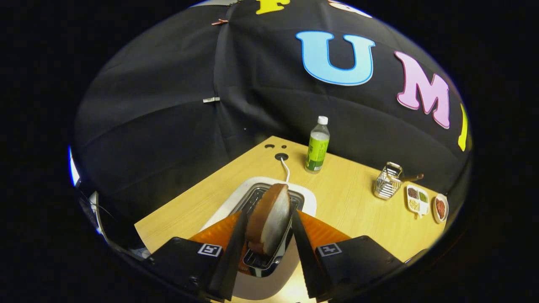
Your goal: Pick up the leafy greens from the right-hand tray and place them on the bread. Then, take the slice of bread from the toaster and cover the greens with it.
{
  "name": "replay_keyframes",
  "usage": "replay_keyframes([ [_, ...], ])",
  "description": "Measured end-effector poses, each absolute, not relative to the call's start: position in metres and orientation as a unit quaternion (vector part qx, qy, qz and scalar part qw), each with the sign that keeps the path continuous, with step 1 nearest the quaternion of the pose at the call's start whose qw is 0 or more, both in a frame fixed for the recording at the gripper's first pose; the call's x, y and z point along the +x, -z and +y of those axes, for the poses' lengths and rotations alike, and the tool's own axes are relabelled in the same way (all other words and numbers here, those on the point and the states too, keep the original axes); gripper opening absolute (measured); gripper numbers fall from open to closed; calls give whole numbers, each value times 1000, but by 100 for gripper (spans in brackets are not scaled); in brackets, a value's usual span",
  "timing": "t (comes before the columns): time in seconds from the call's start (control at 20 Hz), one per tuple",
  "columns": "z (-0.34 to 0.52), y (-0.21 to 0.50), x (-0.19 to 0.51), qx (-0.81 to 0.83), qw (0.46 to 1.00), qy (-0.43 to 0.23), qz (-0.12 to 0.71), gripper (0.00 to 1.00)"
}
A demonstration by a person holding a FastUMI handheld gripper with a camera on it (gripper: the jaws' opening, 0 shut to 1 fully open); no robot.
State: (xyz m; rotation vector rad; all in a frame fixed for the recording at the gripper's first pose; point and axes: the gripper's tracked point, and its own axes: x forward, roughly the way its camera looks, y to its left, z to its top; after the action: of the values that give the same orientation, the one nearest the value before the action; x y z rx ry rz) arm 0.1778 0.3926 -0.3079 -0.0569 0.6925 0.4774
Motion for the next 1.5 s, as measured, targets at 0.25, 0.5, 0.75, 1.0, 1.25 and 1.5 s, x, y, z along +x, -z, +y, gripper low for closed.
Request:
replay_keyframes([
  [0.25, 387, 305, 184, -22, 915, -211, 343, 31],
  [0.5, 391, 305, 179, -12, 904, -225, 363, 15],
  [0.75, 385, 279, 182, -2, 906, -235, 353, 13],
  [1.0, 369, 242, 187, 7, 916, -230, 329, 13],
  [1.25, 347, 208, 182, 8, 925, -225, 305, 13],
  [1.5, 301, 198, 177, 22, 930, -203, 304, 13],
])
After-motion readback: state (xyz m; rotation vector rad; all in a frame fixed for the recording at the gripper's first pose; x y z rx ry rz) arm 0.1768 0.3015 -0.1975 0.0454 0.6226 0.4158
